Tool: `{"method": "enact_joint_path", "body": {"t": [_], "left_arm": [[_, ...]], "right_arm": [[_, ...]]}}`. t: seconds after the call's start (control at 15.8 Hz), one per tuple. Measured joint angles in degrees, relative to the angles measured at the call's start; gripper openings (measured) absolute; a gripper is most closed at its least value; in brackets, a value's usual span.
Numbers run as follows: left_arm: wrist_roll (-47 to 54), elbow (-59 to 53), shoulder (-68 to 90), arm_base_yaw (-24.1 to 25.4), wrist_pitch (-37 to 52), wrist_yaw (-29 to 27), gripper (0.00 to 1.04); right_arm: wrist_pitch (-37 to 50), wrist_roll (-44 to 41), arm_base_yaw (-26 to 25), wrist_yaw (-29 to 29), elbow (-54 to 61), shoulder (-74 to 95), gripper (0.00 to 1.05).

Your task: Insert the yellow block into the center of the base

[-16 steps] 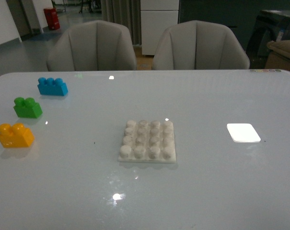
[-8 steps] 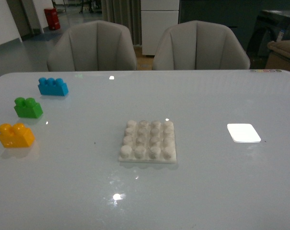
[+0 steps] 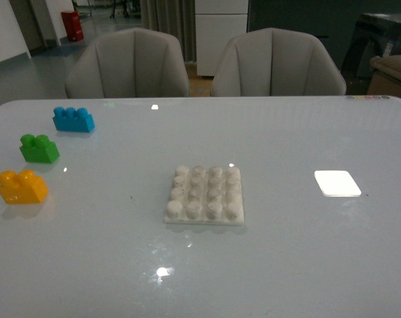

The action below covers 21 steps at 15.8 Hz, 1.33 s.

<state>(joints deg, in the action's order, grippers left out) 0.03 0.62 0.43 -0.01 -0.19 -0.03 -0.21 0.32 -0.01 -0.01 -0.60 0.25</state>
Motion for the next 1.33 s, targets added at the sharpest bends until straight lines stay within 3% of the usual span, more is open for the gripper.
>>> {"method": "enact_joint_path", "body": {"t": [0.13, 0.57, 0.63, 0.89, 1.01, 1.08, 1.2, 1.33], "left_arm": [[0.0, 0.0, 0.0, 0.0, 0.0, 0.0, 0.98], [0.0, 0.0, 0.0, 0.0, 0.0, 0.0, 0.98], [0.0, 0.0, 0.0, 0.0, 0.0, 0.0, 0.98], [0.0, 0.0, 0.0, 0.0, 0.0, 0.0, 0.98], [-2.0, 5.7, 7.9, -6.0, -12.7, -12.3, 0.98], [-2.0, 8.2, 10.0, -7.6, -12.6, -16.9, 0.98], [-1.4, 12.1, 12.2, -5.5, -7.1, -15.2, 0.98], [0.8, 12.6, 23.3, -0.2, 3.9, -7.3, 0.98]], "right_arm": [[0.0, -0.1, 0.0, 0.0, 0.0, 0.0, 0.03], [0.0, -0.1, 0.0, 0.0, 0.0, 0.0, 0.93], [0.0, -0.1, 0.0, 0.0, 0.0, 0.0, 1.00], [0.0, -0.1, 0.0, 0.0, 0.0, 0.0, 0.98], [0.0, -0.2, 0.0, 0.0, 0.0, 0.0, 0.98], [0.0, -0.2, 0.0, 0.0, 0.0, 0.0, 0.98], [0.0, -0.2, 0.0, 0.0, 0.0, 0.0, 0.98], [0.0, -0.2, 0.0, 0.0, 0.0, 0.0, 0.98]]}}
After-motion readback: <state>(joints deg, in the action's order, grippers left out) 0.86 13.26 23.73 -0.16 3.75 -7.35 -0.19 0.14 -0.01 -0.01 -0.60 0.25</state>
